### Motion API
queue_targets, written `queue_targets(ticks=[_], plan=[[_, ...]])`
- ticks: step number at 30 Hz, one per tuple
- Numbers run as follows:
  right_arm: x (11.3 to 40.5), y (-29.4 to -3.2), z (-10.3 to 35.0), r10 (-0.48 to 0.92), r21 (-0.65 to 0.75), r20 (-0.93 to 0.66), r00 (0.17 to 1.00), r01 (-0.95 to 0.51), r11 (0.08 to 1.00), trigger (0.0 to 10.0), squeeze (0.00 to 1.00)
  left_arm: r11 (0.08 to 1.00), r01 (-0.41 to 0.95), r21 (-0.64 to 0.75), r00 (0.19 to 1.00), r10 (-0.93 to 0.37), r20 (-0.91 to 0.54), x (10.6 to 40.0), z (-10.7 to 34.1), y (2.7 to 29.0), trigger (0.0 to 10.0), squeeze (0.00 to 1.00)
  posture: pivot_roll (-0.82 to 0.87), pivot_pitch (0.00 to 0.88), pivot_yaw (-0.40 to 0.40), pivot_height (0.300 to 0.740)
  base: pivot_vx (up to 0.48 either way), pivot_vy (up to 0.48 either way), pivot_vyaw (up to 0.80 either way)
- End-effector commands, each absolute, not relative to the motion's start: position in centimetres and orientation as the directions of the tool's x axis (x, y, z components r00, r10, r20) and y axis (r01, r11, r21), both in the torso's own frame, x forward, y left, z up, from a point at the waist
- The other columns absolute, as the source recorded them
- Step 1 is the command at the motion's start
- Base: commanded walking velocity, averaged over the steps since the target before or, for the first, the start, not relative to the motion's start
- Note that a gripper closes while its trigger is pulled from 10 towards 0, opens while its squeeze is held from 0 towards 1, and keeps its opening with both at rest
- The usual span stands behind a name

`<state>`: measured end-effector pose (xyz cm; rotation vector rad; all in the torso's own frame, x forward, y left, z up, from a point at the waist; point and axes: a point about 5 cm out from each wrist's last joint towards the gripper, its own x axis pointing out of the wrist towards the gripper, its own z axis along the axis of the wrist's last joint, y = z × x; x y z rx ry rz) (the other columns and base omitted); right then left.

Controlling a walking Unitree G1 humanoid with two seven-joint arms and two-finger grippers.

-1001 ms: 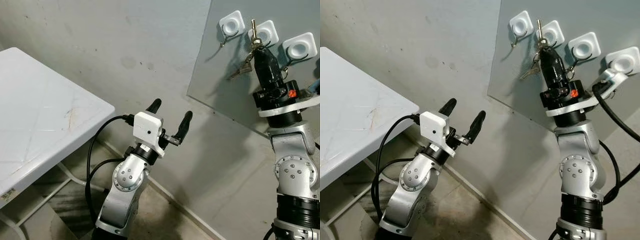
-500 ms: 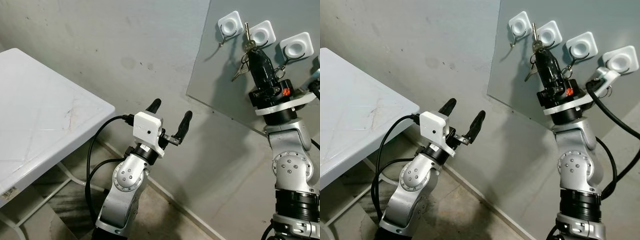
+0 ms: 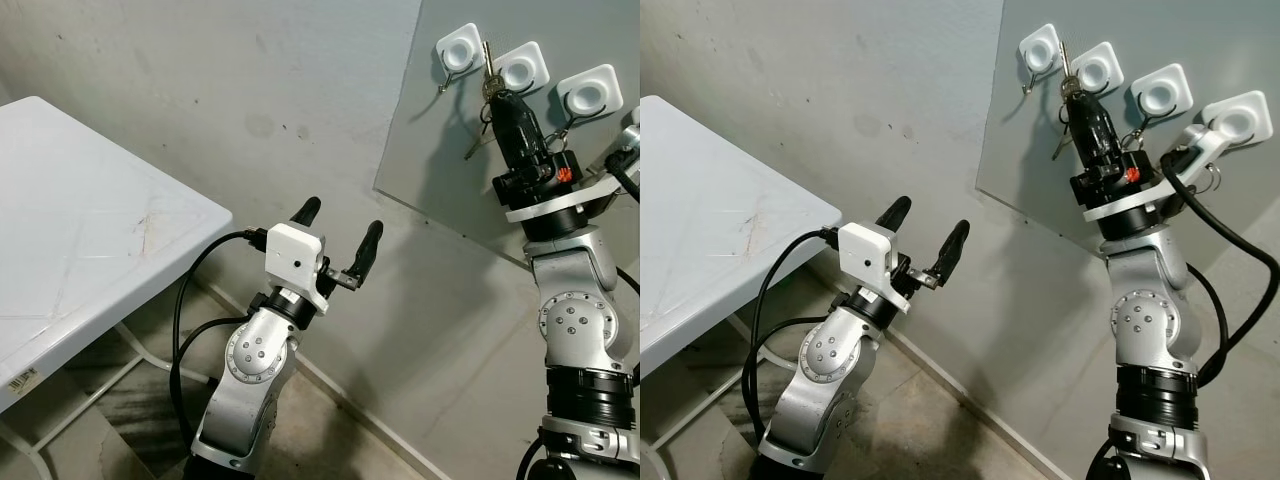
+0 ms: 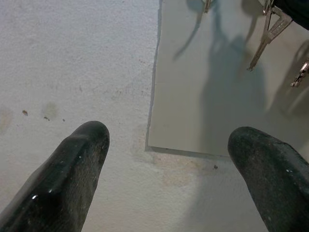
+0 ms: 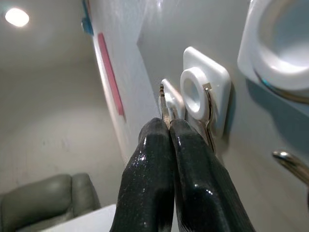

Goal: Hang keys on a hook

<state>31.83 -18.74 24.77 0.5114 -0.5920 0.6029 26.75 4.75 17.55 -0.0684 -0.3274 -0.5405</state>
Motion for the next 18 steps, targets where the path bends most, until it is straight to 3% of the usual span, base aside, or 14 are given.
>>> queue_targets(ticks=[1, 8, 18], plan=[[32.1, -19.1, 25.2, 0.392, 0.228, 0.613, 0.686, -0.628, 0.744, 10.0, 0.0, 0.846, 0.533, -0.003, 0.793, -0.499, 0.349, 26.2, 18.0, 3.9, 10.0, 0.0, -0.03, 0.055, -0.078, 0.74, 0.0, 0.0, 0.0], [32.5, -19.0, 23.8, 0.456, 0.15, 0.482, 0.748, -0.583, 0.798, 10.0, 0.0, 0.846, 0.533, -0.005, 0.794, -0.498, 0.349, 26.1, 18.0, 3.9, 10.0, 0.0, -0.03, 0.054, -0.081, 0.74, 0.0, 0.0, 0.0], [32.4, -19.0, 22.8, 0.502, 0.113, 0.385, 0.774, -0.579, 0.807, 10.0, 0.0, 0.845, 0.535, -0.008, 0.794, -0.5, 0.346, 26.0, 17.9, 3.7, 10.0, 0.0, -0.03, 0.049, -0.083, 0.74, 0.0, 0.0, 0.0]])
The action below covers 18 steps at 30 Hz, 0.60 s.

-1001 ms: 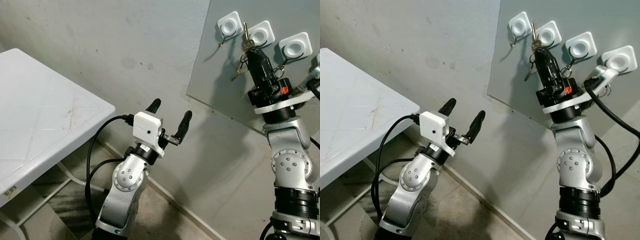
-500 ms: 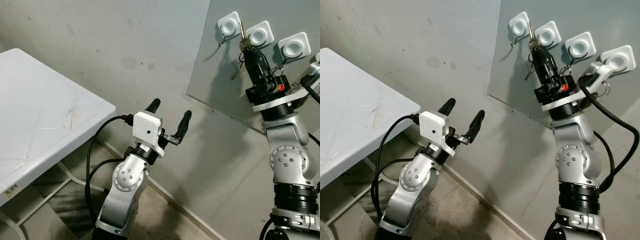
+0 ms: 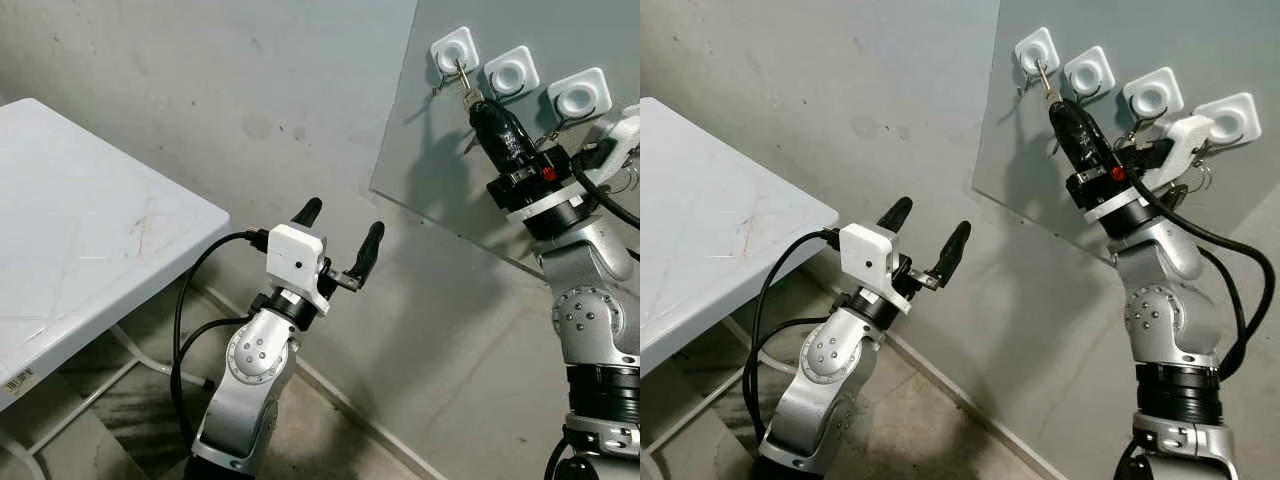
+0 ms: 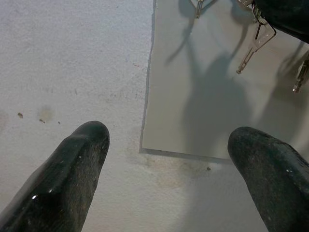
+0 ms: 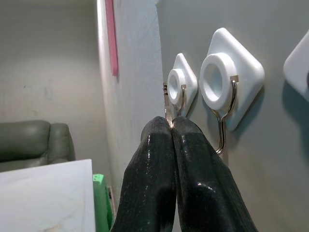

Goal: Hang keys on a hook

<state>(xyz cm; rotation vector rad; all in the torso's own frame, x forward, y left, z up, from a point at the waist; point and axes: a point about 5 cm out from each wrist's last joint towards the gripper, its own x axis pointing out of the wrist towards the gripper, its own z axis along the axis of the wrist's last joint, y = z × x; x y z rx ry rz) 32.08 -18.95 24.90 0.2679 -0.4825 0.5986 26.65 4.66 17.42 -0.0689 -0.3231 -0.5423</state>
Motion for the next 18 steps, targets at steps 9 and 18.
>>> queue_targets(ticks=[9, 18], plan=[[32.7, -19.3, 21.9, 0.484, 0.084, 0.3, 0.822, -0.528, 0.845, 10.0, 0.0, 0.841, 0.541, -0.011, 0.792, -0.506, 0.342, 25.8, 17.8, 3.5, 10.0, 0.0, -0.03, 0.046, -0.083, 0.74, 0.0, 0.0, 0.0], [33.4, -20.1, 22.2, 0.406, 0.11, 0.282, 0.869, -0.45, 0.886, 10.0, 0.0, 0.838, 0.546, -0.021, 0.793, -0.508, 0.337, 25.6, 17.7, 3.2, 10.0, 0.0, -0.03, 0.038, -0.087, 0.74, 0.0, 0.0, 0.0]])
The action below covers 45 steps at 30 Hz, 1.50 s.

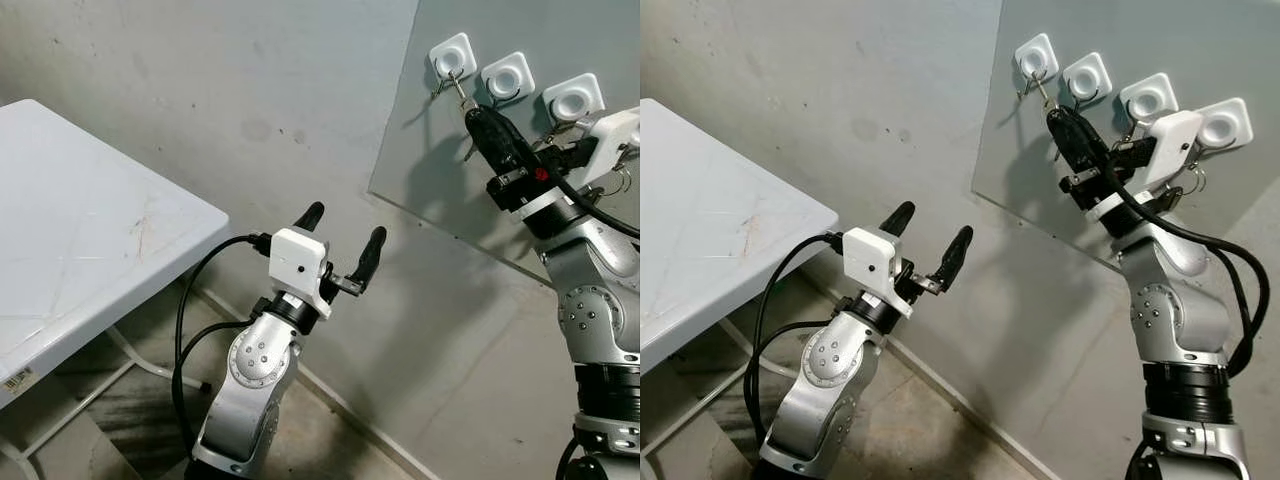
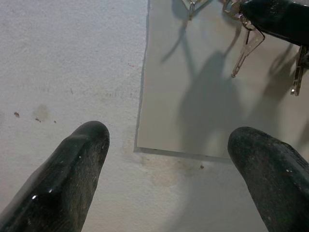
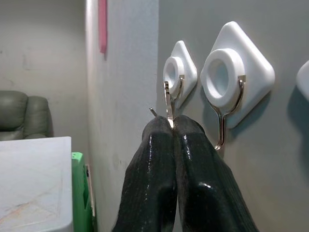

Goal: Hang keys on a hook

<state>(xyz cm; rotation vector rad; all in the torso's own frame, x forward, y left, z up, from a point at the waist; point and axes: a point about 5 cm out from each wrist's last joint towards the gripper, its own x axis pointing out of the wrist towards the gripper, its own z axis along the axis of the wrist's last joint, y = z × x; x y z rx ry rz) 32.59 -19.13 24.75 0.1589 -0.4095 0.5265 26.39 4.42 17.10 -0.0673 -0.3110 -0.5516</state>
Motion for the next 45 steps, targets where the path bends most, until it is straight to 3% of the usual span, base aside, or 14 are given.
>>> queue_targets(ticks=[1, 10, 17, 24, 30, 45], plan=[[33.5, -20.3, 22.6, 0.389, 0.116, 0.306, 0.869, -0.439, 0.891, 10.0, 0.0, 0.838, 0.546, -0.022, 0.793, -0.508, 0.336, 25.6, 17.7, 3.1, 10.0, 0.0, -0.03, 0.041, -0.089, 0.74, 0.0, 0.0, 0.0], [33.5, -20.9, 24.4, 0.318, 0.169, 0.429, 0.846, -0.421, 0.891, 10.0, 0.0, 0.836, 0.547, -0.033, 0.795, -0.507, 0.334, 25.4, 17.6, 2.9, 10.0, 0.0, -0.03, 0.041, -0.093, 0.74, 0.0, 0.0, 0.0], [33.8, -22.3, 25.8, 0.157, 0.34, 0.512, 0.844, -0.367, 0.866, 10.0, 0.0, 0.836, 0.548, -0.035, 0.795, -0.507, 0.334, 25.3, 17.6, 2.8, 10.0, 0.0, -0.03, 0.044, -0.094, 0.74, 0.0, 0.0, 0.0], [33.7, -22.0, 25.7, 0.19, 0.31, 0.511, 0.838, -0.386, 0.869, 10.0, 0.0, 0.834, 0.55, -0.038, 0.794, -0.508, 0.333, 25.2, 17.6, 2.7, 10.0, 0.0, -0.03, 0.049, -0.094, 0.74, 0.0, 0.0, 0.0], [33.7, -20.7, 24.5, 0.325, 0.16, 0.423, 0.846, -0.422, 0.892, 10.0, 0.0, 0.836, 0.547, -0.037, 0.796, -0.506, 0.331, 25.3, 17.6, 2.7, 10.0, 0.0, -0.03, 0.051, -0.096, 0.74, 0.0, 0.0, 0.0], [33.6, -20.8, 24.2, 0.313, 0.194, 0.438, 0.843, -0.429, 0.882, 10.0, 0.0, 0.835, 0.548, -0.043, 0.797, -0.506, 0.331, 25.0, 17.6, 2.5, 10.0, 0.0, -0.03, 0.051, -0.101, 0.74, 0.0, 0.0, 0.0]])
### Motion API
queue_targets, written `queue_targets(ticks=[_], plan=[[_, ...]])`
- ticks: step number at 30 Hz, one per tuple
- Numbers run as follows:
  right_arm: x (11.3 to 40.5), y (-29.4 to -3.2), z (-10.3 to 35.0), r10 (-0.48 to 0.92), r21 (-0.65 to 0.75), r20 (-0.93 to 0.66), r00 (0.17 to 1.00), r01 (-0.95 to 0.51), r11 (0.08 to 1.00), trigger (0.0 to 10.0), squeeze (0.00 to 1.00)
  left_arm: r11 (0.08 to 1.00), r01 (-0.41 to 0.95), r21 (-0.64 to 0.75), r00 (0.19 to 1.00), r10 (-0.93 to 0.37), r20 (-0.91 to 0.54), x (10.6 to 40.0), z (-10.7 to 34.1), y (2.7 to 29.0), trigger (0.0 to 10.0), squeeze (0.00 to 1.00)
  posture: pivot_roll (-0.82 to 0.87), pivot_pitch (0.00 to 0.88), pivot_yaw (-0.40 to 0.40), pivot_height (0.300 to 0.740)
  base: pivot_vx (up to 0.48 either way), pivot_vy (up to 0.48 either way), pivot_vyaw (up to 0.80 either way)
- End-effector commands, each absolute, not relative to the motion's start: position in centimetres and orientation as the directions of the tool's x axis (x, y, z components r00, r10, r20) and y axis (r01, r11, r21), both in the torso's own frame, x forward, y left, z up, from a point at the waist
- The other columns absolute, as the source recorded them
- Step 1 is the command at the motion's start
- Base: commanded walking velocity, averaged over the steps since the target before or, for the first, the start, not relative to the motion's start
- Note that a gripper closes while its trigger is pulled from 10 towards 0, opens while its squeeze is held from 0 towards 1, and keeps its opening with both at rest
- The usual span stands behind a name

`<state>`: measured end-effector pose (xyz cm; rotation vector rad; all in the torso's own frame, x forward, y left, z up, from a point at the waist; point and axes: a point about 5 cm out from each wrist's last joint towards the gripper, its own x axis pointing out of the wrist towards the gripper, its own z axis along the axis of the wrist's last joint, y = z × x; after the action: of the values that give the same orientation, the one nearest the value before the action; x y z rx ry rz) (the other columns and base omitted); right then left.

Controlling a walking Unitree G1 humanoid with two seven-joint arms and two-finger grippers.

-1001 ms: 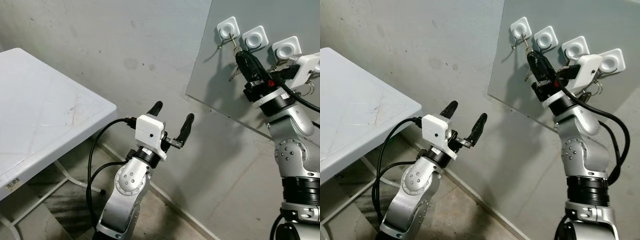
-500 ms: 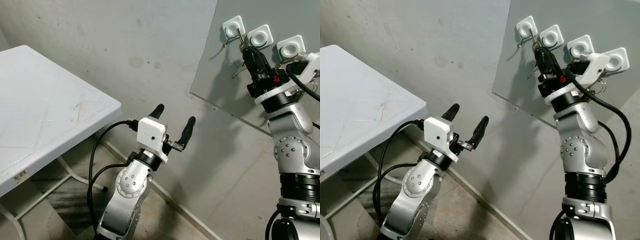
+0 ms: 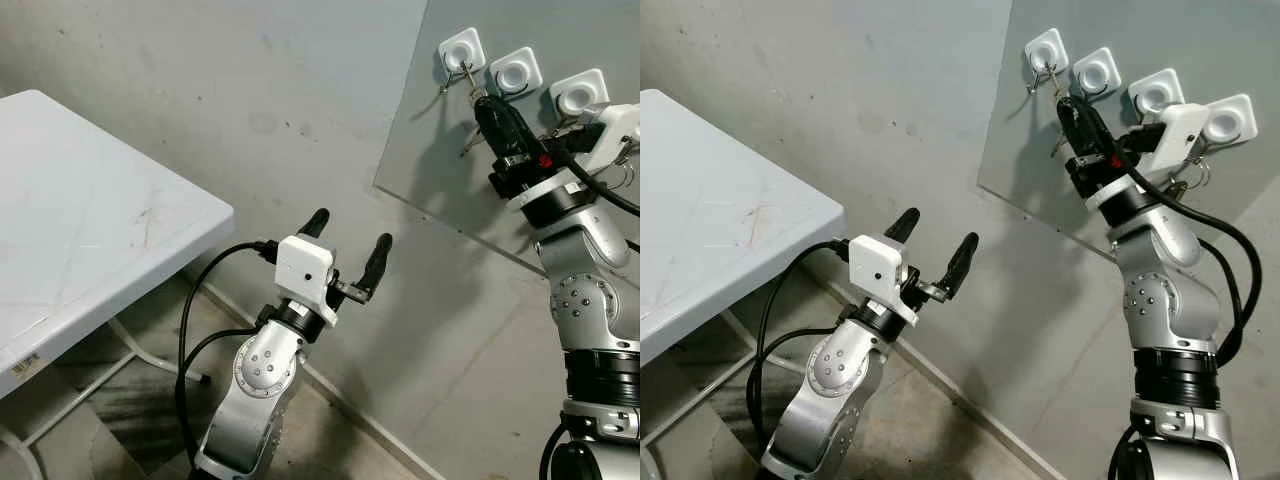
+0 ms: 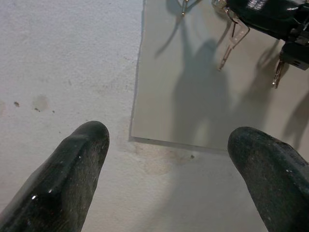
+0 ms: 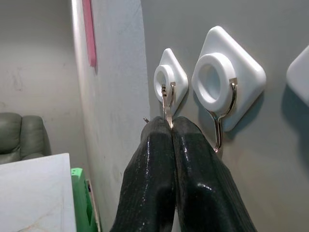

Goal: Hang keys on a hook

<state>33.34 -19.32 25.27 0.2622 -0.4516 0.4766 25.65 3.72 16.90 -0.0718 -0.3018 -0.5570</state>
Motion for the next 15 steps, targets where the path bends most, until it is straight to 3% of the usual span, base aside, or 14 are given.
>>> queue_targets(ticks=[1, 15], plan=[[33.5, -20.9, 24.5, 0.299, 0.217, 0.471, 0.83, -0.438, 0.872, 10.0, 0.0, 0.835, 0.548, -0.043, 0.797, -0.506, 0.331, 25.0, 17.6, 2.5, 10.0, 0.0, -0.03, 0.051, -0.101, 0.74, 0.0, 0.0, 0.0], [32.2, -21.6, 26.6, 0.219, 0.36, 0.663, 0.716, -0.561, 0.746, 10.0, 0.0, 0.834, 0.55, -0.046, 0.794, -0.505, 0.338, 24.9, 17.7, 2.4, 10.0, 0.0, -0.03, 0.049, -0.104, 0.74, 0.0, 0.0, 0.0]])
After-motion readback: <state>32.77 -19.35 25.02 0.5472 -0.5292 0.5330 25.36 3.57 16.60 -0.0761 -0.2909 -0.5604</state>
